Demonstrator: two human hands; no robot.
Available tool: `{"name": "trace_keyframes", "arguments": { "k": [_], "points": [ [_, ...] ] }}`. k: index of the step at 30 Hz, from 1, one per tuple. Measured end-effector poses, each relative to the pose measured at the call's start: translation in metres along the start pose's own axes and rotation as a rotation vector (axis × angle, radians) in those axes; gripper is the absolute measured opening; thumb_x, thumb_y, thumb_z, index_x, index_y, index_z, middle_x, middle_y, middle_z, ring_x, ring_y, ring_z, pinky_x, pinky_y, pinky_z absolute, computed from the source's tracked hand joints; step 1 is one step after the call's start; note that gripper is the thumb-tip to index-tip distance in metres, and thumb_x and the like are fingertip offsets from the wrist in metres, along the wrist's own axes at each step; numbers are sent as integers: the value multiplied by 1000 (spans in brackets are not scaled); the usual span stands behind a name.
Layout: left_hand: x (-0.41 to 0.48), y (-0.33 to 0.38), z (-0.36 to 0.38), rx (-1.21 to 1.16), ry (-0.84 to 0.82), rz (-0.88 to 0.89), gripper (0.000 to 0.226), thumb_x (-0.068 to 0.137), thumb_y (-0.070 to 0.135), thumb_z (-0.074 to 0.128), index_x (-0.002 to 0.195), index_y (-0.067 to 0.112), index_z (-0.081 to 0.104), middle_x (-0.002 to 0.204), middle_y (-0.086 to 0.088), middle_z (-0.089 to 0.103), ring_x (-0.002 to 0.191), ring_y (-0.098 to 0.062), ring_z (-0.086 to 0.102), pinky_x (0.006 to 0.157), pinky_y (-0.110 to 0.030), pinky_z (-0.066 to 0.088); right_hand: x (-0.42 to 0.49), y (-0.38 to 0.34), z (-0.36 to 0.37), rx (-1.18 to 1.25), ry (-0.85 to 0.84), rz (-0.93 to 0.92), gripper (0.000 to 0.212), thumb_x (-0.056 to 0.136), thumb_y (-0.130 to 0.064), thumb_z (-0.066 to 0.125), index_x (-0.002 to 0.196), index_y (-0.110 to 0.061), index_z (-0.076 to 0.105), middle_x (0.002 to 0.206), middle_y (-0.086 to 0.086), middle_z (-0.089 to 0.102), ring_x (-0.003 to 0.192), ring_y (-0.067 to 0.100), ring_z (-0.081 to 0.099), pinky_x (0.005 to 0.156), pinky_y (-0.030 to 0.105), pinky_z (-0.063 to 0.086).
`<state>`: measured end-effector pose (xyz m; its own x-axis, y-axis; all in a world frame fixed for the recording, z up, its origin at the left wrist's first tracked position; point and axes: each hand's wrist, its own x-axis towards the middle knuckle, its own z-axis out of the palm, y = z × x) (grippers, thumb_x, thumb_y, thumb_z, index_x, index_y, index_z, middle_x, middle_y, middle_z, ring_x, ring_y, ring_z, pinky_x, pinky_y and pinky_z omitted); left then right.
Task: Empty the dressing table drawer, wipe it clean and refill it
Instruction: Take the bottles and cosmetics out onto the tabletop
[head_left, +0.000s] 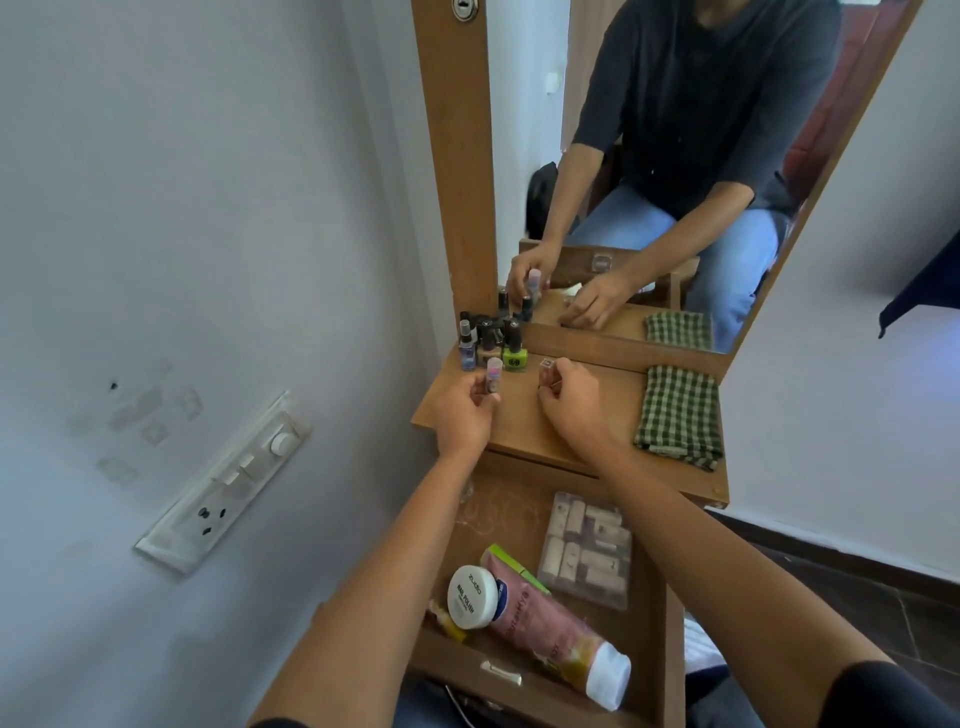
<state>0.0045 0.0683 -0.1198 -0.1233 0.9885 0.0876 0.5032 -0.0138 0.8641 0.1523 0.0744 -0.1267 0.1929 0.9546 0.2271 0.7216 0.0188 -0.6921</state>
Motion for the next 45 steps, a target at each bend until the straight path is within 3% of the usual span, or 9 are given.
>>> {"name": "trace_keyframes", "arguments": {
  "k": [6,13,19,25,38,42,45],
  "points": [
    [20,1,20,98,109,13,24,91,18,61,114,12,64,107,-5,69,99,-20,63,78,-24,43,23,6,12,201,141,63,9,85,-5,61,94,-8,60,89,4,65,78,12,57,73,24,47],
    [26,-4,32,-15,209,6,21,90,14,62,110,11,64,102,-3,70,93,-16,64,77,-24,45,47,5,25,167,158,41,15,81,-1,65,94,-8,62,91,6,67,81,16,61,78,34,53],
    [27,-3,36,17,268,-21,14,87,14,64,101,15,62,96,1,70,86,-14,64,73,-24,45,52,5,30,161,141,28,17,81,-1,63,94,-11,59,85,-5,60,80,13,60,76,34,54],
    [30,-6,38,124,273,-17,11,88,19,62,99,18,61,92,2,66,81,-14,60,68,-25,42,50,6,28,237,164,12,15,82,1,63,95,-7,61,85,-2,63,80,10,60,78,29,55],
    [31,-8,40,169,266,10,13,90,24,60,102,19,62,96,4,69,87,-14,63,72,-28,46,43,8,28,257,157,-55,18,84,5,55,99,-3,62,91,8,69,87,16,65,80,28,53],
    [31,-8,40,140,256,8,14,89,24,62,102,18,62,94,4,69,84,-13,62,74,-29,49,36,6,25,254,173,-53,16,86,2,53,100,-2,61,90,7,68,82,13,62,75,24,49],
    [27,-7,36,30,250,20,17,87,20,65,103,14,62,91,2,67,79,-10,60,72,-22,48,24,5,20,262,204,-37,16,87,-1,53,101,-4,60,89,5,66,80,10,57,72,22,46]
  ]
}}
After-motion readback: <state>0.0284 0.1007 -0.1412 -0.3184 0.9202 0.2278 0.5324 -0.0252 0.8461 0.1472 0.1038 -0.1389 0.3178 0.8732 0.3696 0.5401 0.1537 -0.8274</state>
